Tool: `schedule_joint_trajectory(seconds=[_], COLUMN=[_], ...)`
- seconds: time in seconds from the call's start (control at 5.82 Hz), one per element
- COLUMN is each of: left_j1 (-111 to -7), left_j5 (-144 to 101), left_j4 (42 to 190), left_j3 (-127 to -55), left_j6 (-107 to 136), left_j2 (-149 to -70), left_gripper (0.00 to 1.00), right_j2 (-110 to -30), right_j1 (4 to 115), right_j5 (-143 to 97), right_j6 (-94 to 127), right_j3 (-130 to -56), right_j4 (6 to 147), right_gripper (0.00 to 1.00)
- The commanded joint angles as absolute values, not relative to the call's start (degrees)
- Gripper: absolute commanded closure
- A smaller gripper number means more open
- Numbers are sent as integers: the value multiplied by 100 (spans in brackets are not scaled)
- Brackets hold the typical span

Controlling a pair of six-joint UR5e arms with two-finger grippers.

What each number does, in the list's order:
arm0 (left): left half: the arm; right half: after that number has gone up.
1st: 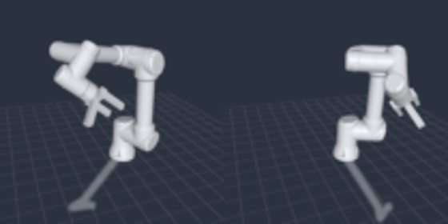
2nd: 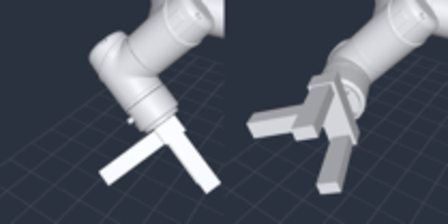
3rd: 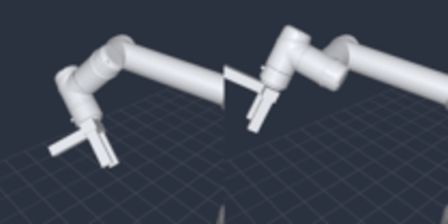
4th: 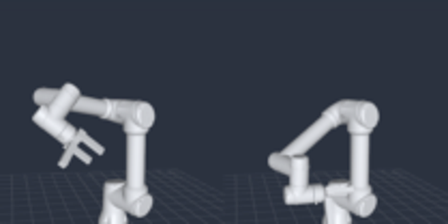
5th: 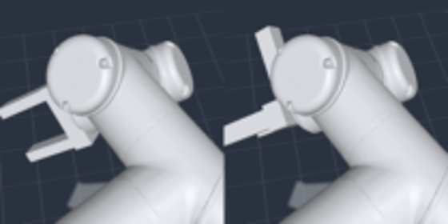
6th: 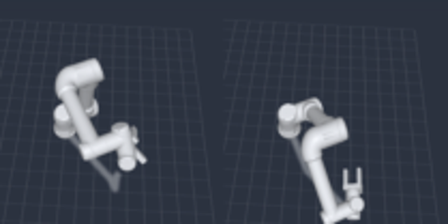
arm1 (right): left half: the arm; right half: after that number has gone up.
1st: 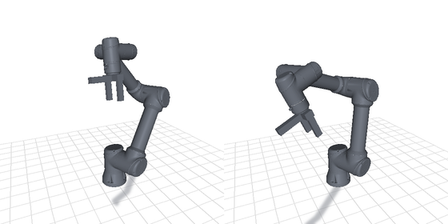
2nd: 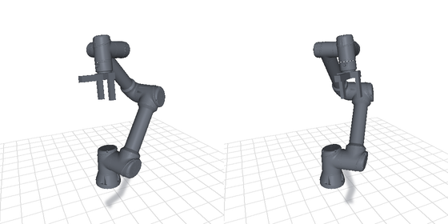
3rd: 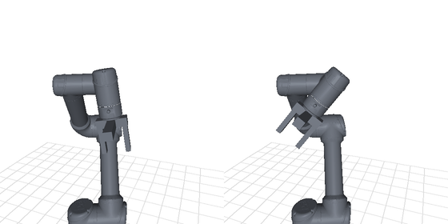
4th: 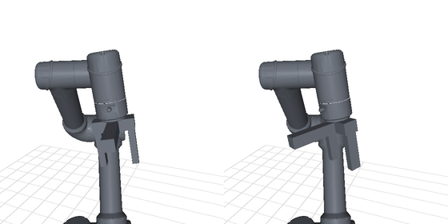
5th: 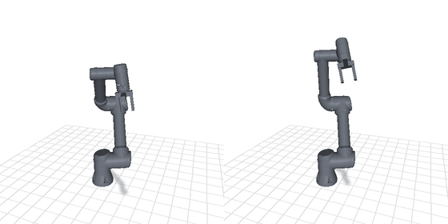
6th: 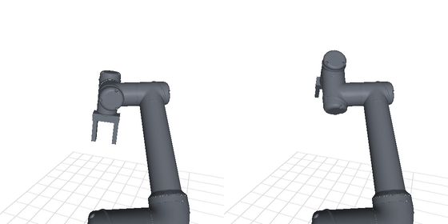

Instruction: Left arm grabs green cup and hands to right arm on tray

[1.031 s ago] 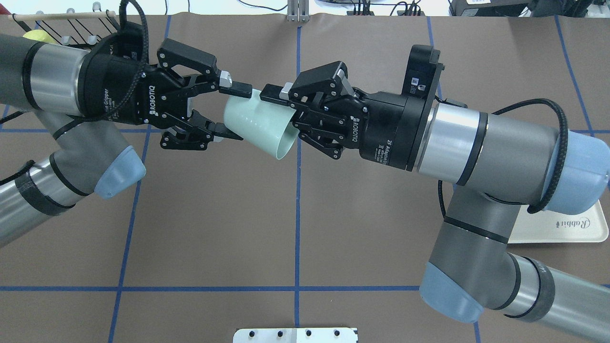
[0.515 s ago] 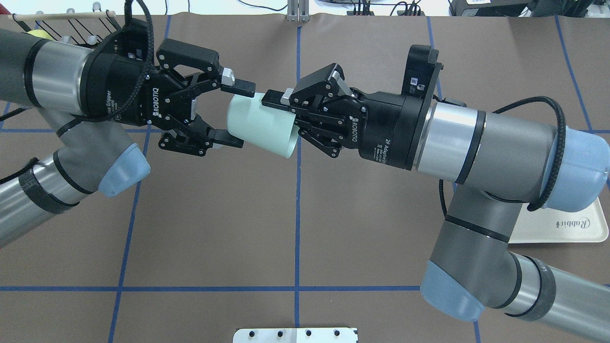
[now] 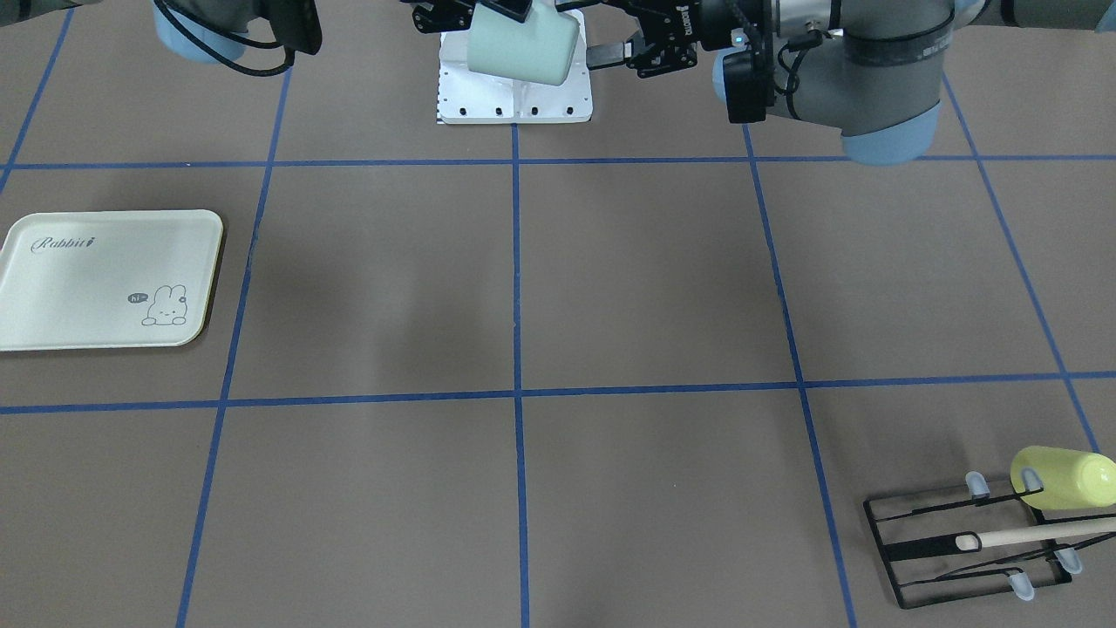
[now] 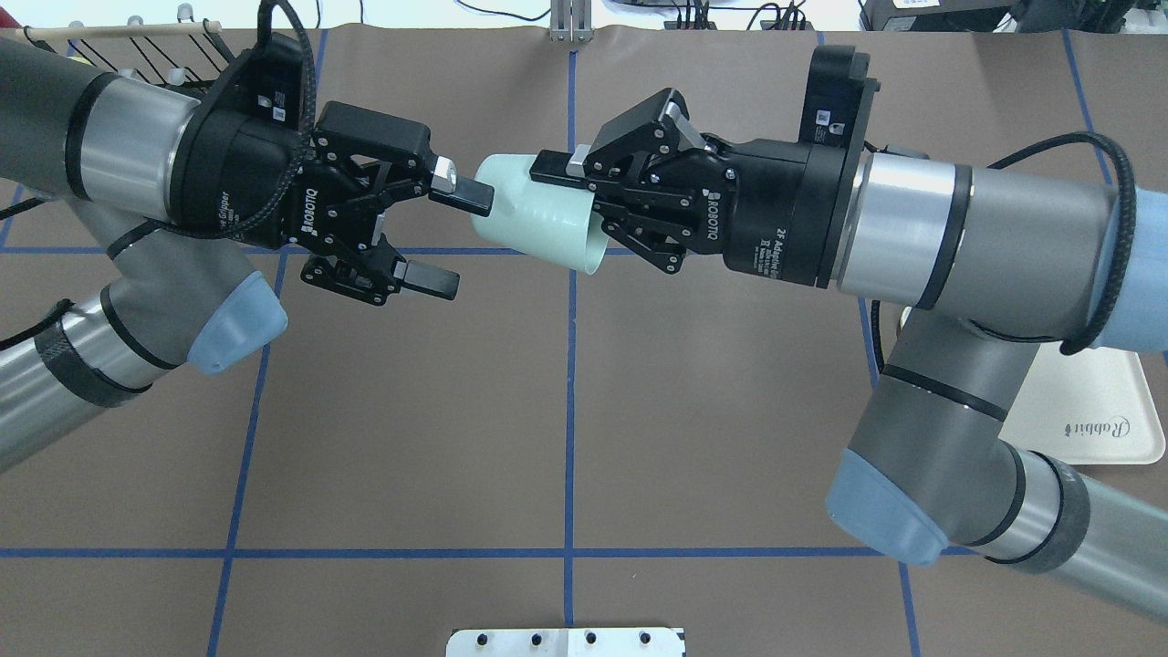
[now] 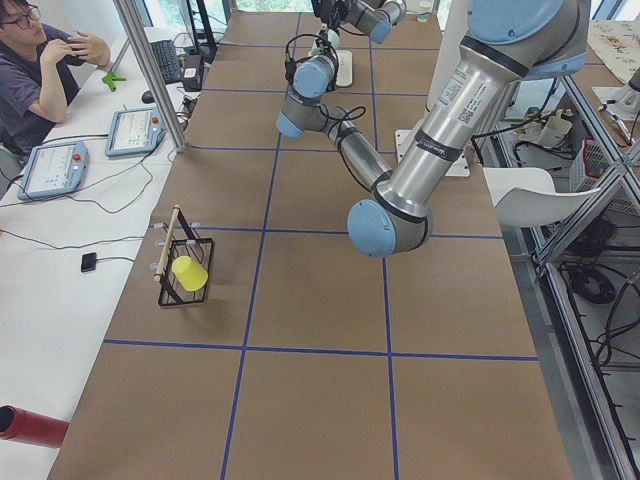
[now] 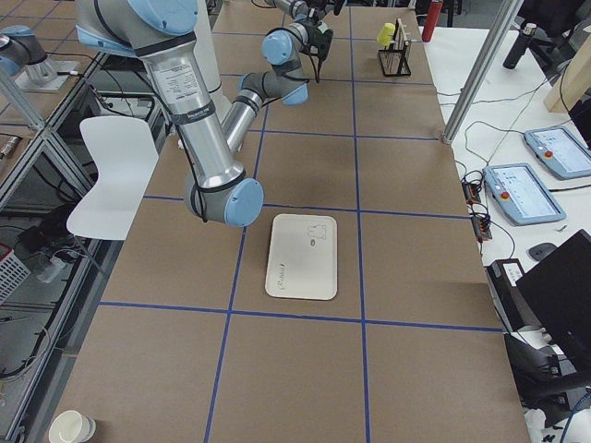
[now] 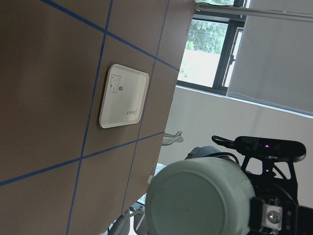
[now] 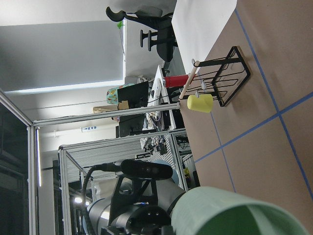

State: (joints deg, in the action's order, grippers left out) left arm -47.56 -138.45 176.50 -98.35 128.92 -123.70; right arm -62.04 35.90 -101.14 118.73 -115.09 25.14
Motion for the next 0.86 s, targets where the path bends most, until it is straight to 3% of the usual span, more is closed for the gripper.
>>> schedule_joint_trajectory(seconds=[0.0,0.34,0.69], left_j1=[-4755,-4885,-5307], left_j5=[-13886,-13913,-14193], left_j4=[17622,17500,16294], left_j3=[-9844,-9818,-9870], left_j6=[12832,12762,11180], left_j2=[-12366,-12279,-12024], left_gripper=[0,0,0], right_j2=[-6275,-6328,-6687], right_j1=[4058,4891,5360], right_j5=[-10545,-11771,-12129], right_j6=[11874,11674,10455], right_j3=[-11514,-11470,-11531], right_j4=[3202,4598,5630], right_gripper=[100,100,100])
